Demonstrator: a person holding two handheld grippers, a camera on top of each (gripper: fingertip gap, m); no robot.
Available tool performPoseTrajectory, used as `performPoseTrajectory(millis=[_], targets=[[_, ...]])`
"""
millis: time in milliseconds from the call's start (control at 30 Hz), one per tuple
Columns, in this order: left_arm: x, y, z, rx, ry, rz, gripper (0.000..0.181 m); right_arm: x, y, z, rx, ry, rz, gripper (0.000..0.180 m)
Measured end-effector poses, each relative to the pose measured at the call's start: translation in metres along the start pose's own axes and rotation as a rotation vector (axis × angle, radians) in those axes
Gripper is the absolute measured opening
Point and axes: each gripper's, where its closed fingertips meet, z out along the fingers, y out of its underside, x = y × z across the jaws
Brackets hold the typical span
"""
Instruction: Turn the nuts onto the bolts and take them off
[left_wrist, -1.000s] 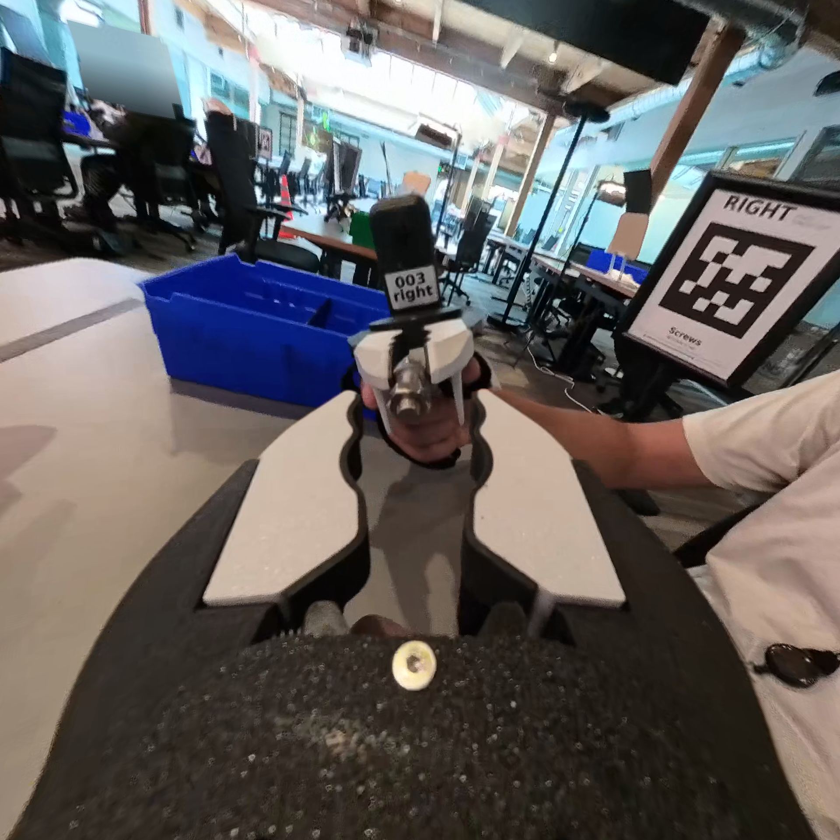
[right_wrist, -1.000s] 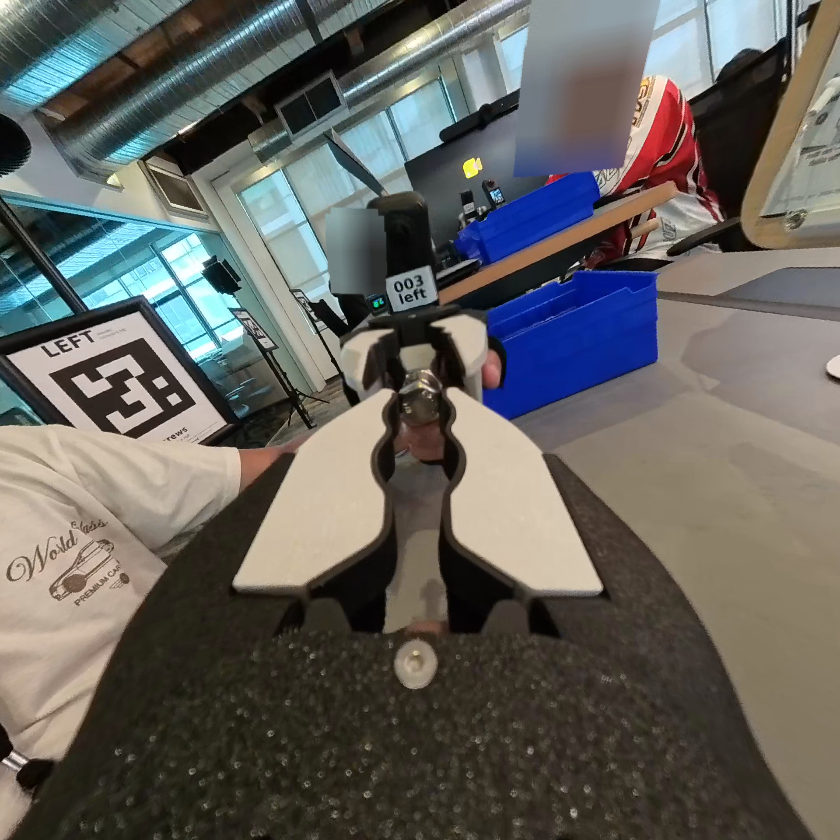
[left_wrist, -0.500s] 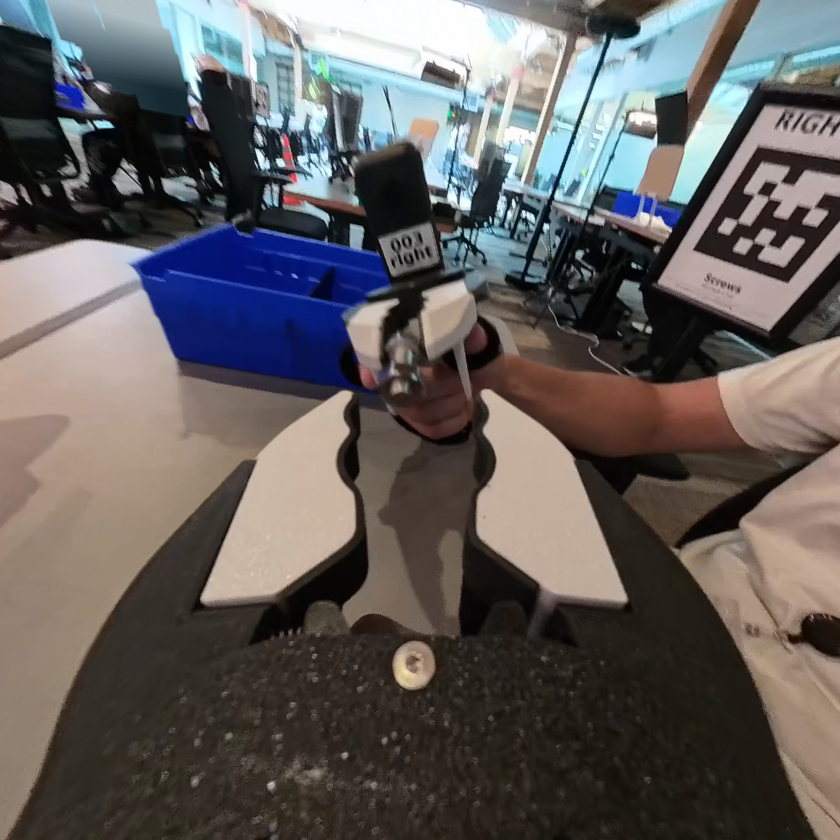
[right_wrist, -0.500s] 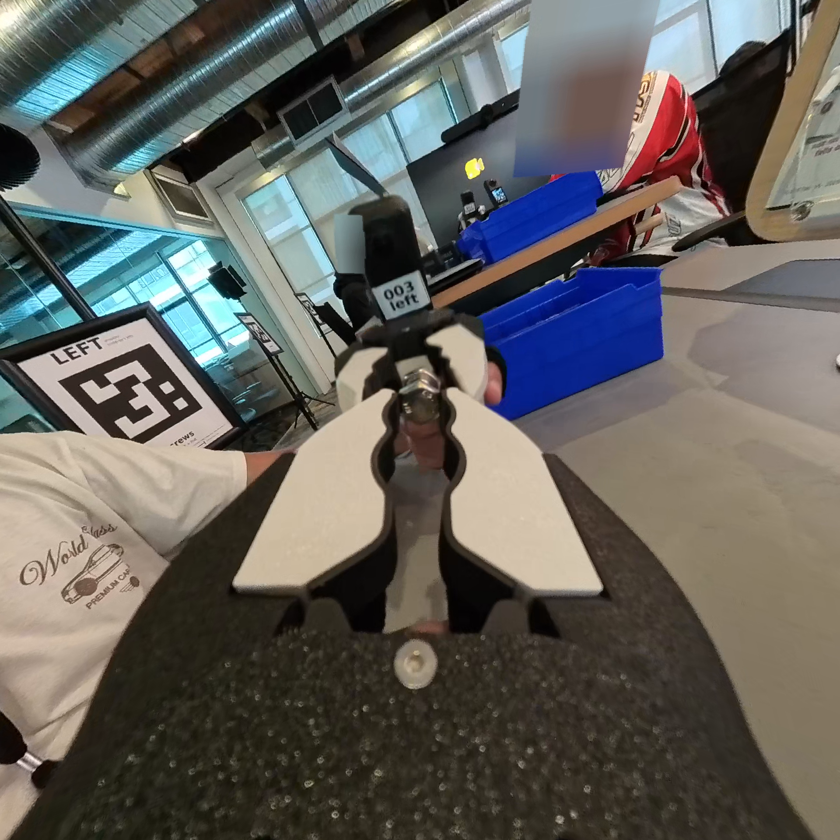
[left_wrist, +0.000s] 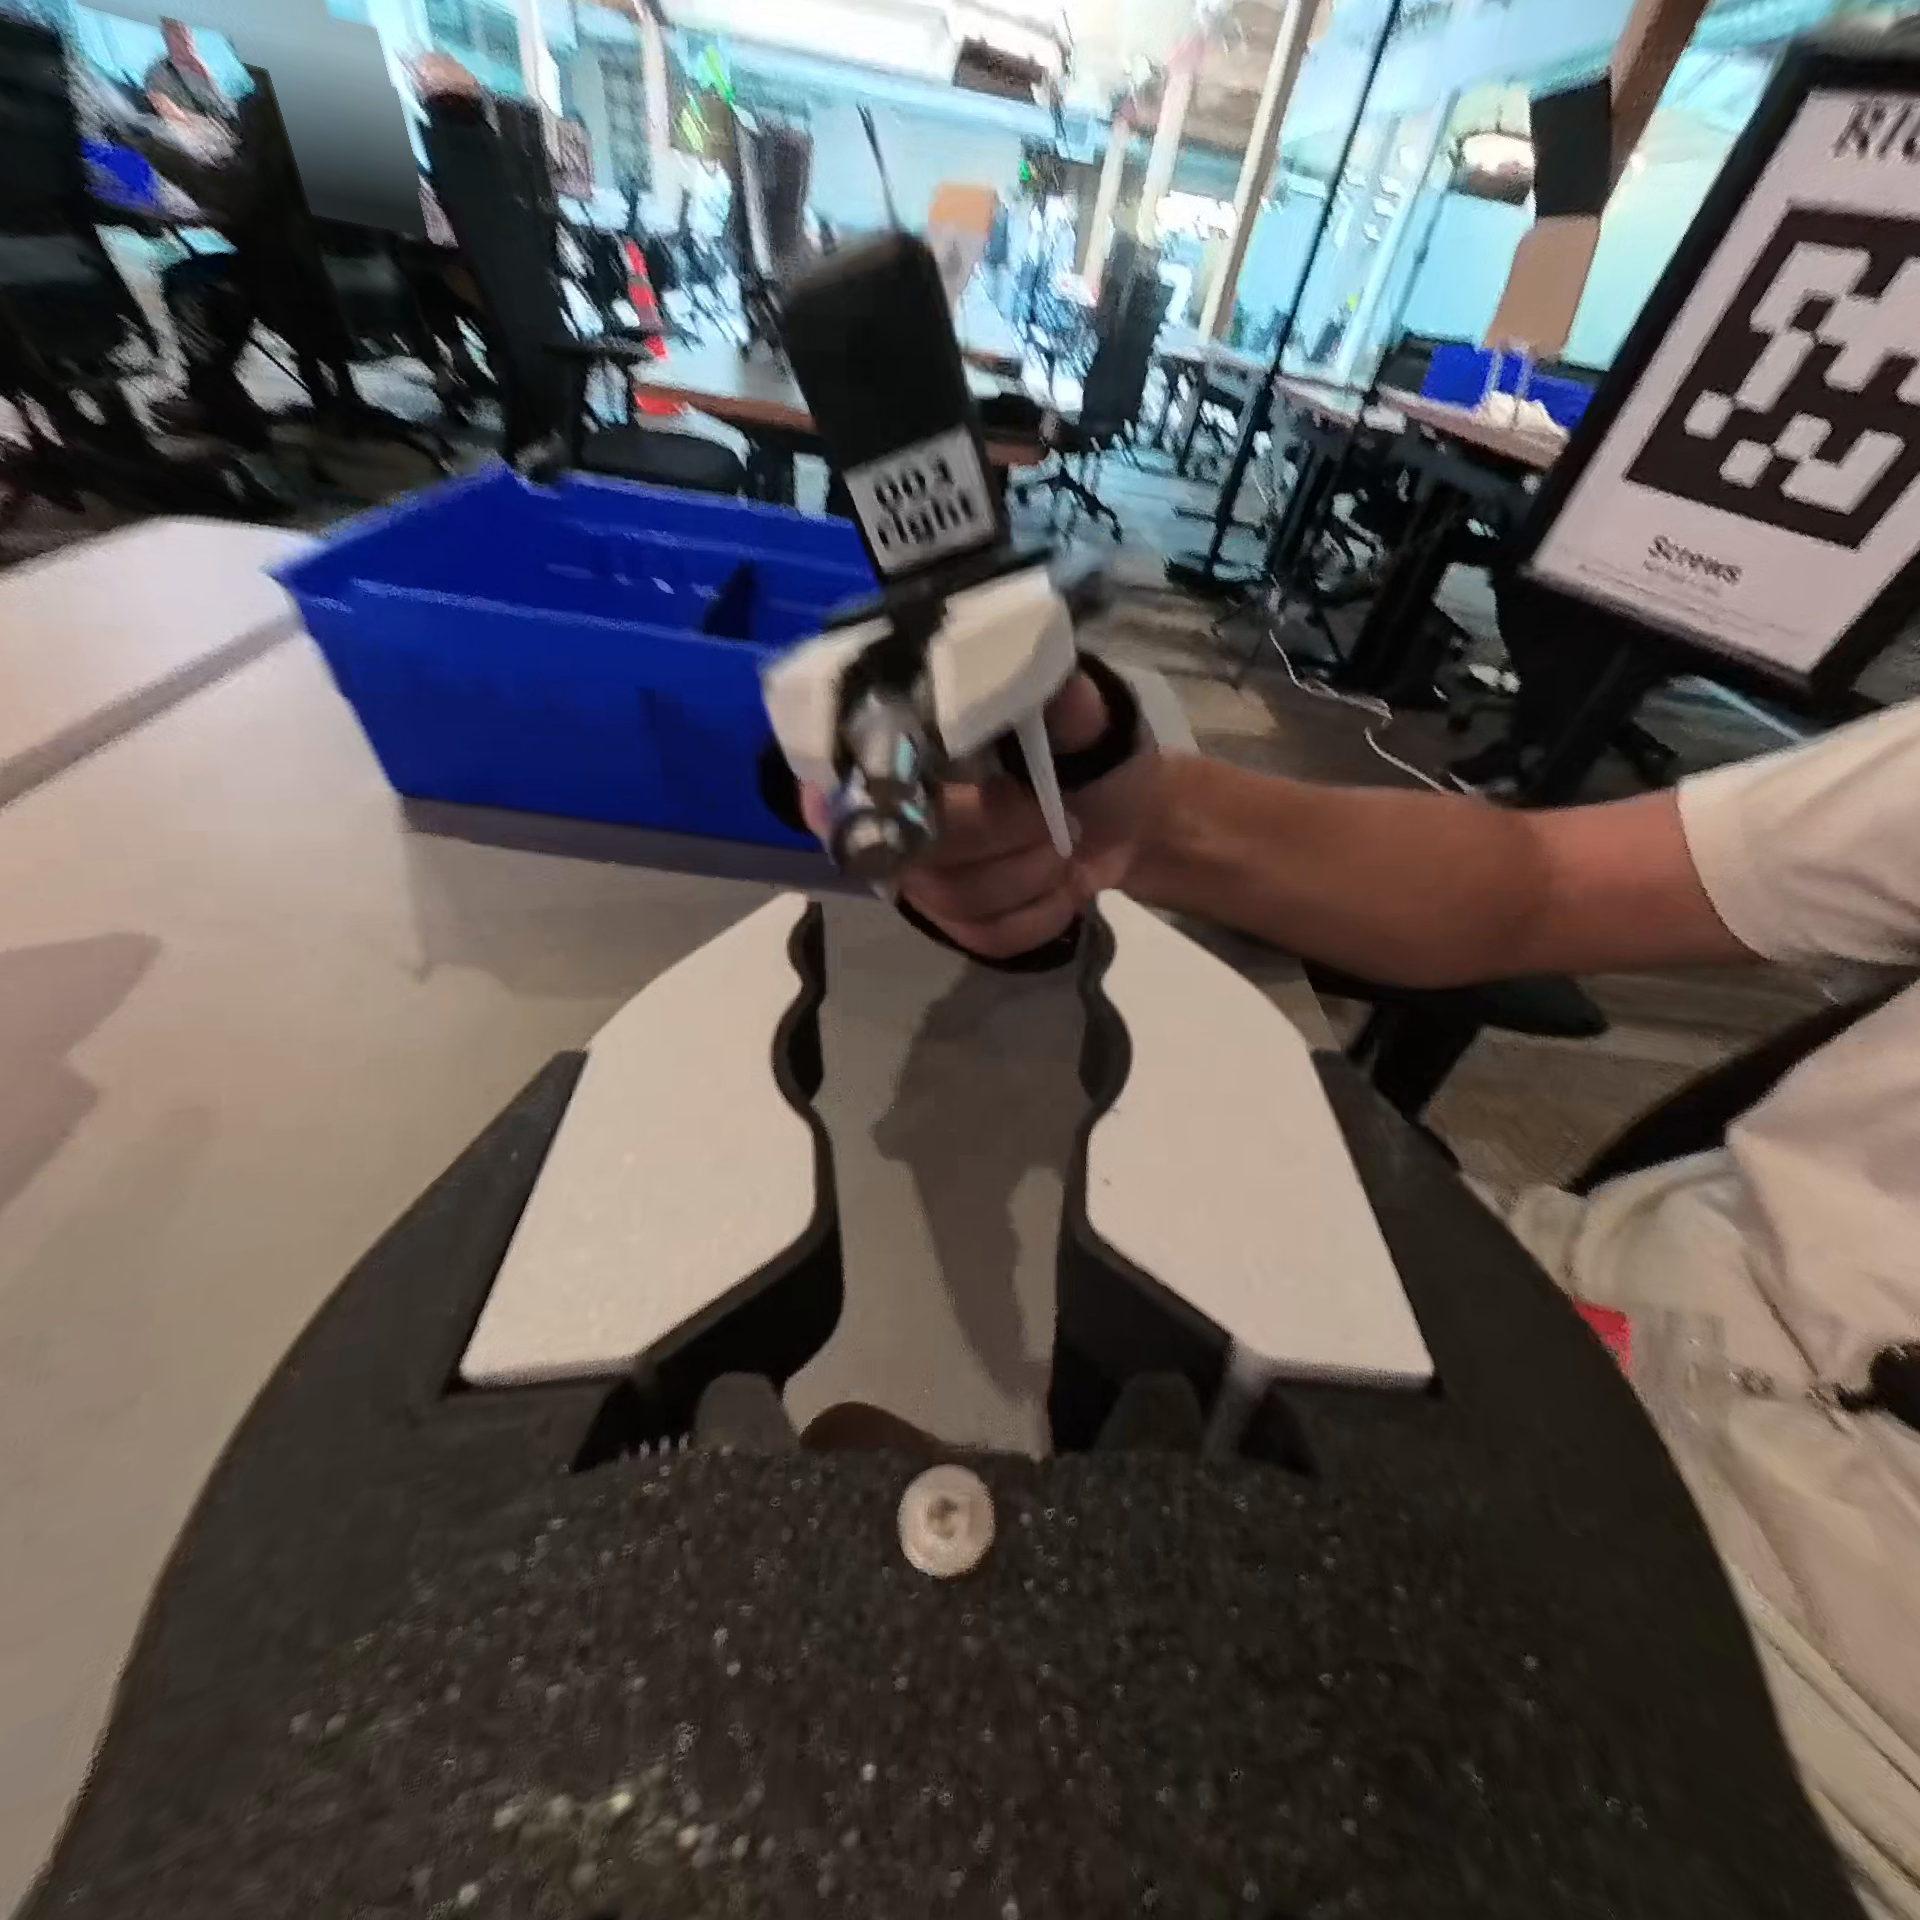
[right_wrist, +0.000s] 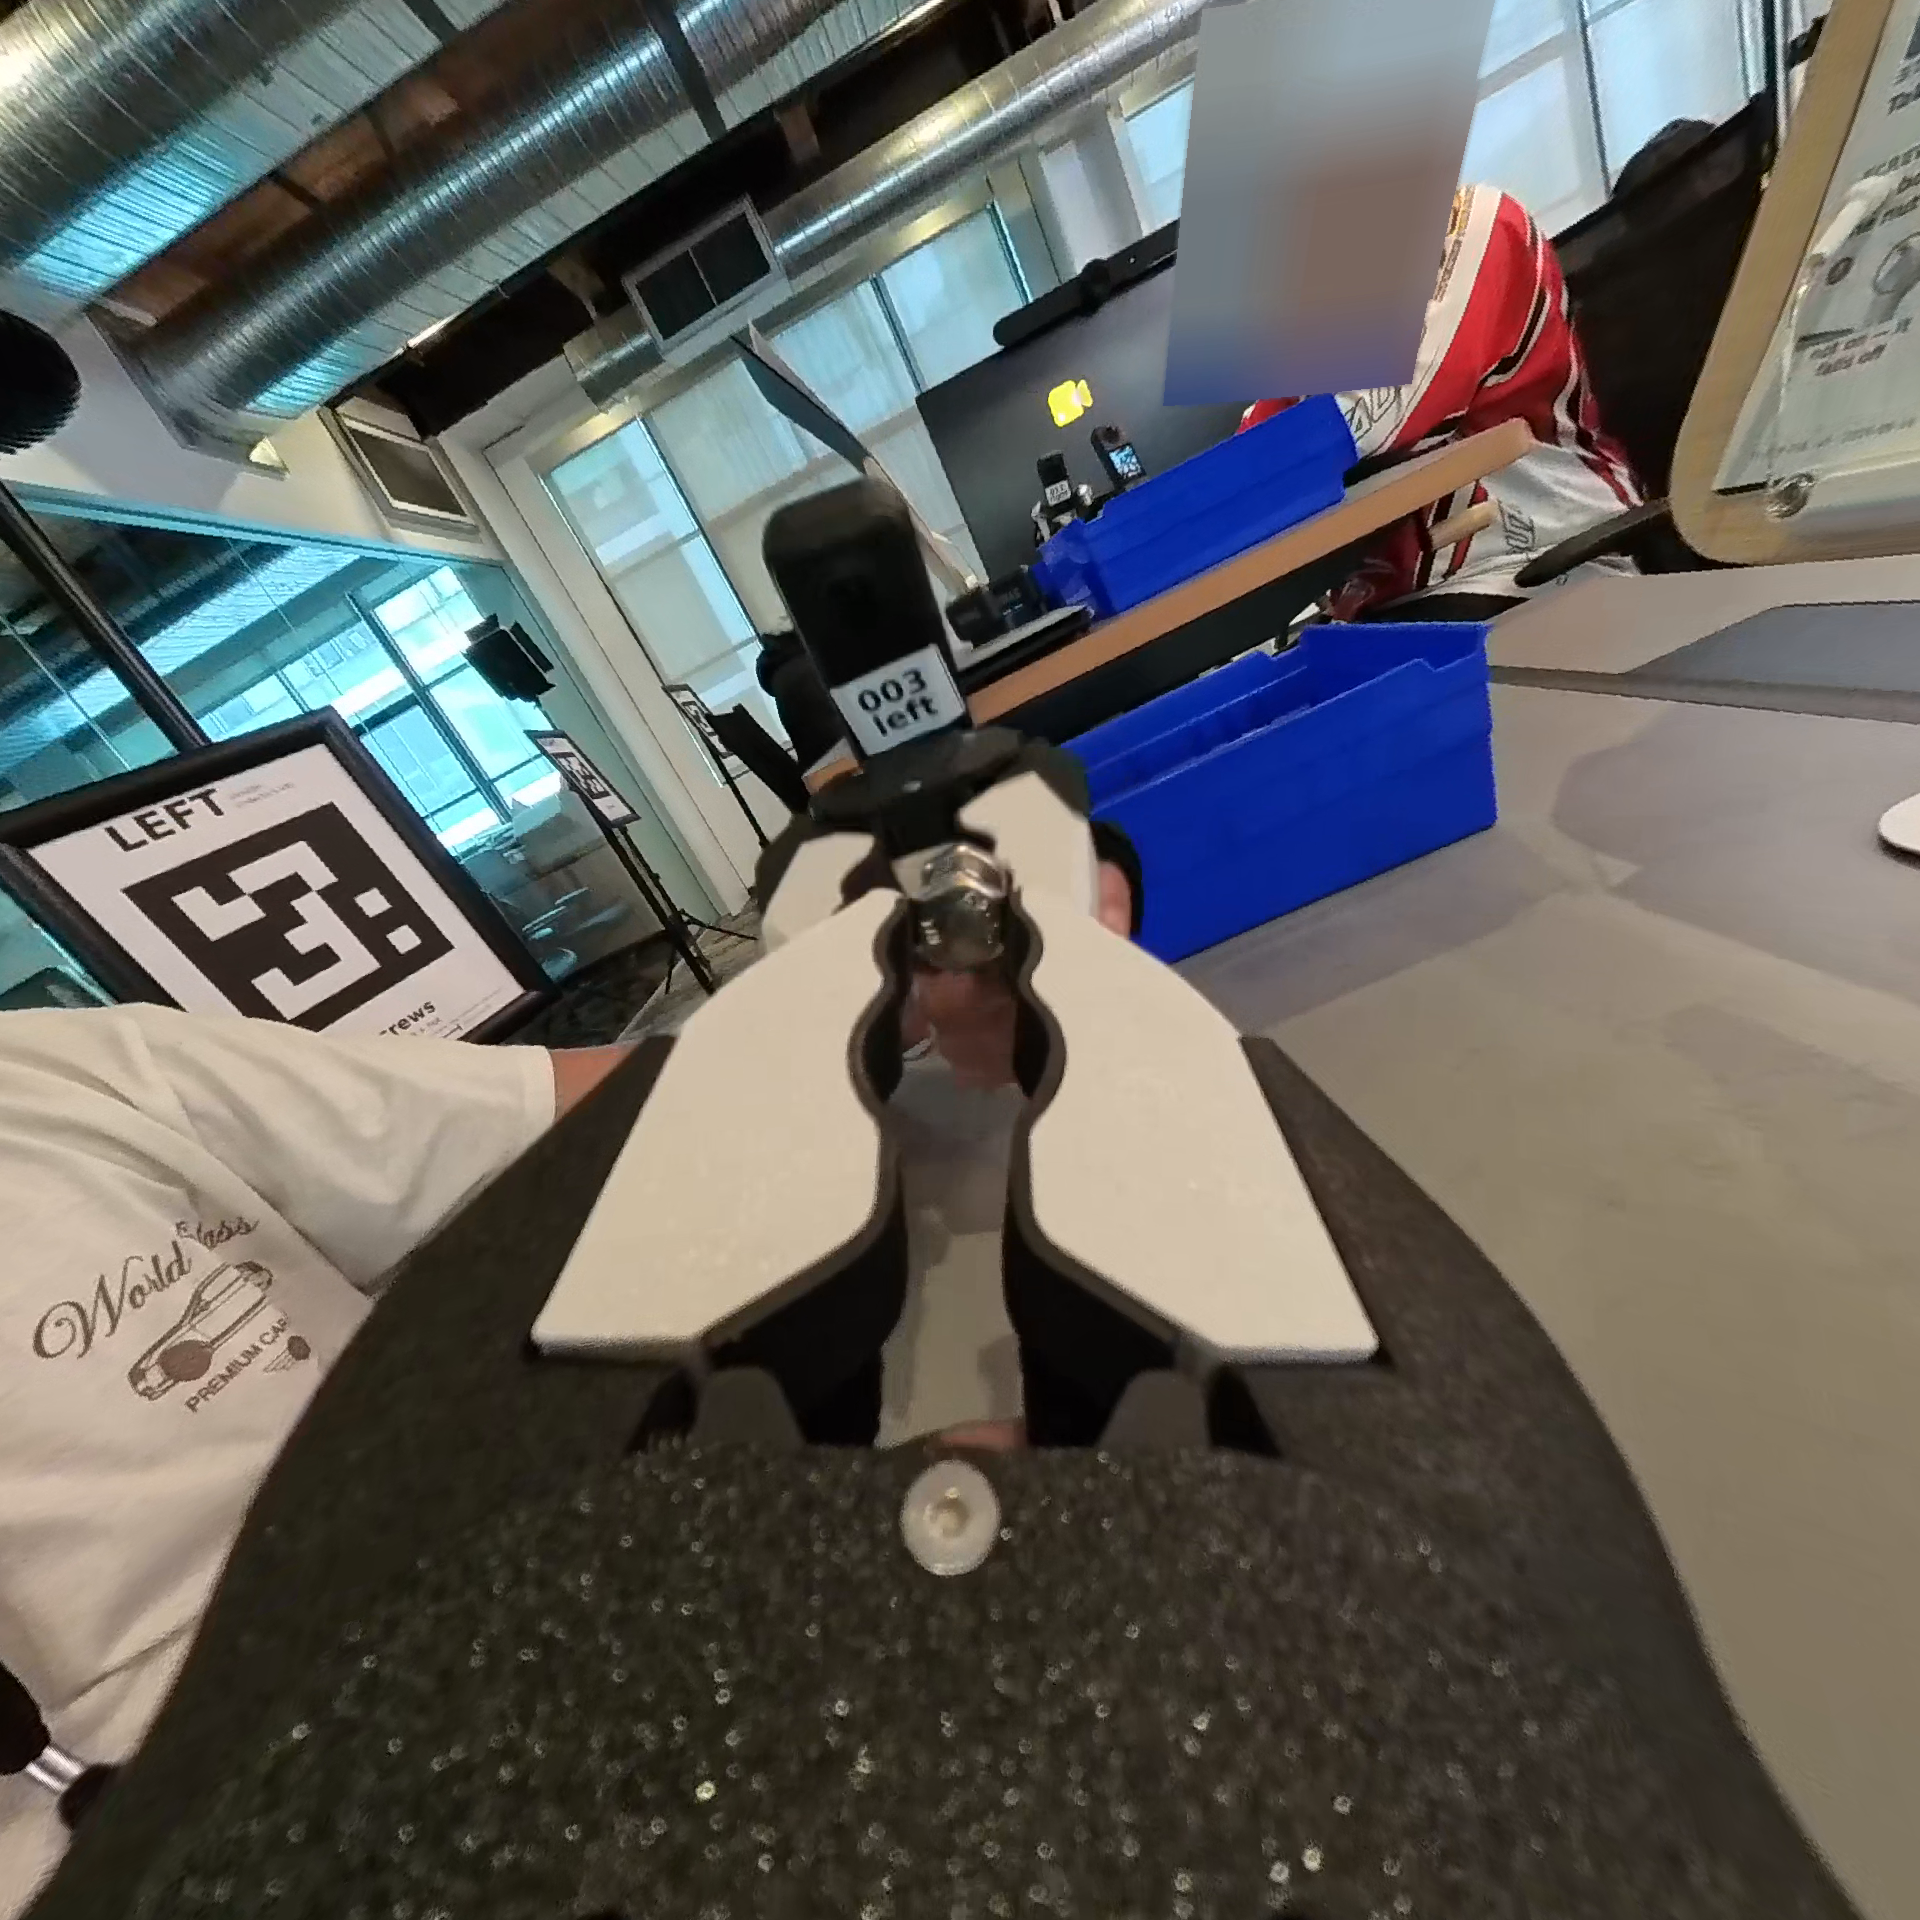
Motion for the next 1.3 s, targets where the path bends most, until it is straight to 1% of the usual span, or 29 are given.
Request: performPoseTrajectory(millis=[100,167,233,367,467,600,633,767,833,900,933,967,1033,1100,1167,1233,1300], targets=[[-0.007,-0.024,-0.014,0.122,-0.059,0.015,0.044,0.002,0.009,0.005,-0.044,0.012,-0.002,0.016],[-0.005,-0.029,-0.018,0.144,-0.047,0.007,0.044,0.004,0.014,0.008,-0.071,0.025,-0.008,0.016],[0.001,-0.024,-0.015,0.117,-0.005,-0.002,0.044,0.004,0.014,0.009,-0.074,0.032,-0.014,0.016],[0.004,0.008,0.001,-0.054,0.023,0.002,0.046,0.001,0.003,0.004,-0.014,0.010,-0.006,0.016],[0.003,0.016,0.006,-0.082,0.021,0.005,0.046,0.003,-0.003,-0.001,0.019,0.008,0.017,0.015],[0.003,0.003,0.001,-0.025,0.006,0.006,0.046,0.002,-0.002,0.000,0.019,0.008,0.014,0.016],[0.002,-0.002,-0.001,0.000,-0.002,0.007,0.048,0.003,-0.001,0.001,0.014,0.014,0.011,0.016],[-0.007,-0.024,-0.014,0.124,-0.072,0.031,0.043,0.004,0.001,0.002,-0.001,0.023,0.009,0.016],[-0.007,-0.026,-0.015,0.132,-0.070,0.029,0.043,0.004,0.002,0.003,-0.002,0.022,0.008,0.016],[-0.002,-0.017,-0.010,0.081,-0.030,0.013,0.045,0.004,0.001,0.003,0.001,0.025,0.006,0.016],[0.001,-0.008,-0.005,0.030,-0.006,0.003,0.049,0.004,0.001,0.003,0.003,0.022,0.006,0.016],[0.002,0.003,0.000,-0.031,0.004,0.003,0.048,0.002,0.001,0.003,0.007,0.013,0.009,0.016],[0.001,0.021,0.008,-0.123,-0.011,0.029,0.050,0.001,-0.002,0.003,0.020,0.009,0.011,0.015],[-0.003,0.026,0.010,-0.145,-0.038,0.045,0.050,0.001,-0.002,0.002,0.021,0.009,0.011,0.015],[-0.009,0.016,0.007,-0.098,-0.086,0.059,0.049,0.002,-0.002,0.002,0.023,0.011,0.014,0.015],[-0.012,-0.003,-0.002,-0.008,-0.134,0.095,0.047,0.004,-0.001,0.002,0.015,0.023,0.013,0.016],[-0.007,-0.020,-0.011,0.070,-0.141,0.129,0.044,0.008,0.002,0.002,-0.004,0.043,0.013,0.016]])
